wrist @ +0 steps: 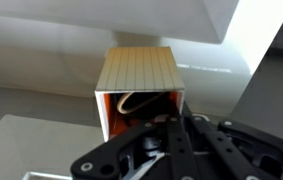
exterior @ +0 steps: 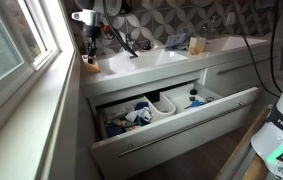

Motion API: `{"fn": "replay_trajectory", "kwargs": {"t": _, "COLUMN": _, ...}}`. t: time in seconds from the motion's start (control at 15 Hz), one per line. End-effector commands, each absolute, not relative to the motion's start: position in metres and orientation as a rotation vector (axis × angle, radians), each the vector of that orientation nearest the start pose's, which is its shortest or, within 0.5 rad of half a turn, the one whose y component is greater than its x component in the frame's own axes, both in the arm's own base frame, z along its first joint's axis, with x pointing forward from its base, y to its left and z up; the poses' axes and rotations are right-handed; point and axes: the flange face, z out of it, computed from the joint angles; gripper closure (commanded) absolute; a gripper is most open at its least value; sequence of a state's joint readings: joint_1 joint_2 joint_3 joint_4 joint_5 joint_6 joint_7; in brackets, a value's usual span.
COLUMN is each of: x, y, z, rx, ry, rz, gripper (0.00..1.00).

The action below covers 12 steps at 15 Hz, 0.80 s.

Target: Pick up the box on the left and move t to the left side of the sink

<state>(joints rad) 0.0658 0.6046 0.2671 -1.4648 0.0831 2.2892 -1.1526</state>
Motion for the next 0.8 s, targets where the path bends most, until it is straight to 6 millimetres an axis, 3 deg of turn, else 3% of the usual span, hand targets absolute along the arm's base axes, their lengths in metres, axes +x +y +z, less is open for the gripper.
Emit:
{"fn": "replay_trajectory", "kwargs": {"t": 0.0, "x": 0.705, "y": 0.208, "z": 0.359, "rx": -2.311, "ry": -1.863, "rz": -0.477, "gripper": 0.99}}
{"fn": "replay_trajectory", "kwargs": {"t": 0.07, "x": 0.705, "y": 0.208, "z": 0.358, "rx": -2.313, "ry": -1.855, "rz": -0.477, "gripper": 0.71}}
{"fn": "replay_trajectory", "kwargs": {"t": 0.13, "x": 0.705, "y": 0.208, "z": 0.358, "rx": -2.315, "ry": -1.851, "rz": -0.476, "gripper": 0.71}}
{"fn": "replay_trajectory", "kwargs": {"t": 0.4, "x": 0.700, "y": 0.214, "z": 0.369, "rx": -2.312, "ry": -1.865, "rz": -0.494, "gripper": 0.44}}
{"fn": "replay_trajectory", "kwargs": {"t": 0.6, "x": 0.684, "y": 0.219, "z": 0.408, "rx": -2.370, "ry": -1.892, "rz": -0.585, "gripper": 0.23}}
{"fn": "replay_trajectory", "kwargs": {"t": 0.73, "x": 0.672, "y": 0.204, "z": 0.439, "rx": -2.525, "ry": -1.758, "rz": -0.667, "gripper": 0.09}}
